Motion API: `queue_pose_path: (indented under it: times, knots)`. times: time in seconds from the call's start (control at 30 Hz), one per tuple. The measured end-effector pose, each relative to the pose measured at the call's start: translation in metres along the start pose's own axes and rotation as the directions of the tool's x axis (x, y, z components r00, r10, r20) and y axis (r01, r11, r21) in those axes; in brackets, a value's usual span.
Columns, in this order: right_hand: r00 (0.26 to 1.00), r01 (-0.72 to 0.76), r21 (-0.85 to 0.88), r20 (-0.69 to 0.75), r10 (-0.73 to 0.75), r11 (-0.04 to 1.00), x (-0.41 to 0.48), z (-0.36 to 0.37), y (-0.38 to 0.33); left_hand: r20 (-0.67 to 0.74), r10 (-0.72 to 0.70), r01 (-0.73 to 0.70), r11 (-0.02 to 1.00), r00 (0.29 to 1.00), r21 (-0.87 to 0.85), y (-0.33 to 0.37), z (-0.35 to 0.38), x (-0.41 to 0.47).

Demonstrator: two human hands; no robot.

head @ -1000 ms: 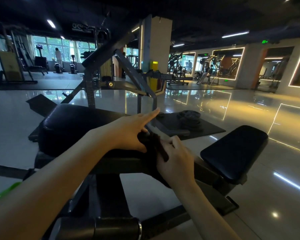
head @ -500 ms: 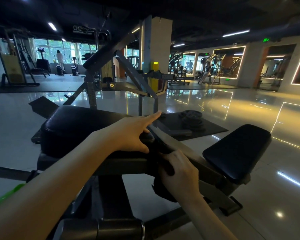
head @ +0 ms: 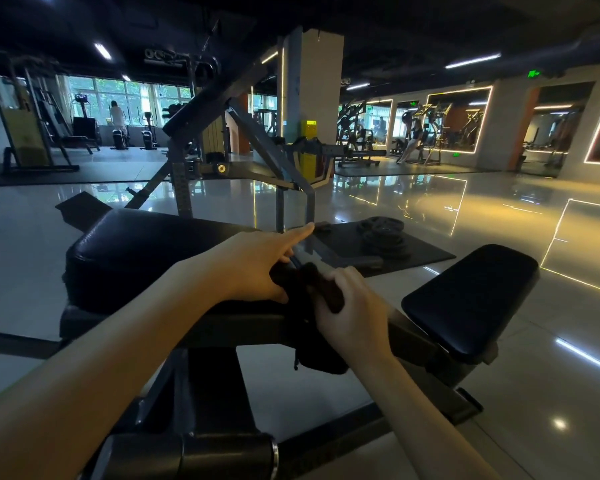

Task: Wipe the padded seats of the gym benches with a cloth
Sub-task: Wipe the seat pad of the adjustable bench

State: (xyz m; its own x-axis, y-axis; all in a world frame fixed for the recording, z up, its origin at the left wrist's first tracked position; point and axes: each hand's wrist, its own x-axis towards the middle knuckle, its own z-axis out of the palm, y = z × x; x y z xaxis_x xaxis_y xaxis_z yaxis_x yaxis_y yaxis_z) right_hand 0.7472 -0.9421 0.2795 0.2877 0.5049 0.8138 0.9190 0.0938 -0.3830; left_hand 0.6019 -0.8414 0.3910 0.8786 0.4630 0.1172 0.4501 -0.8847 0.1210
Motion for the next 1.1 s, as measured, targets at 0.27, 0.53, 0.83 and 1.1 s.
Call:
queue_pose_path:
  times: [0.27,0.53,0.83,1.1]
  knots:
    - [0.944,-0.312,0.295,-0.013,0.331,0.903,-0.018,-0.008,0.022,0.003,0.006,-0.007,0.999,1.000,0.032,0.004,-0.001,-0.003]
    - [0.961,-0.258,0.193,0.154,0.230,0.947,0.020,0.000,0.001,-0.001,-0.002,0.002,0.996,1.000,0.092,0.004,-0.002,0.005]
    - [0.929,-0.361,0.315,0.042,0.367,0.878,-0.019,-0.019,0.031,-0.010,0.004,-0.003,0.996,1.000,0.088,0.001,0.001,0.003]
    - [0.975,-0.211,0.337,0.004,0.223,0.917,-0.004,-0.004,0.020,0.060,0.068,-0.086,0.925,0.996,0.371,0.028,-0.005,0.014]
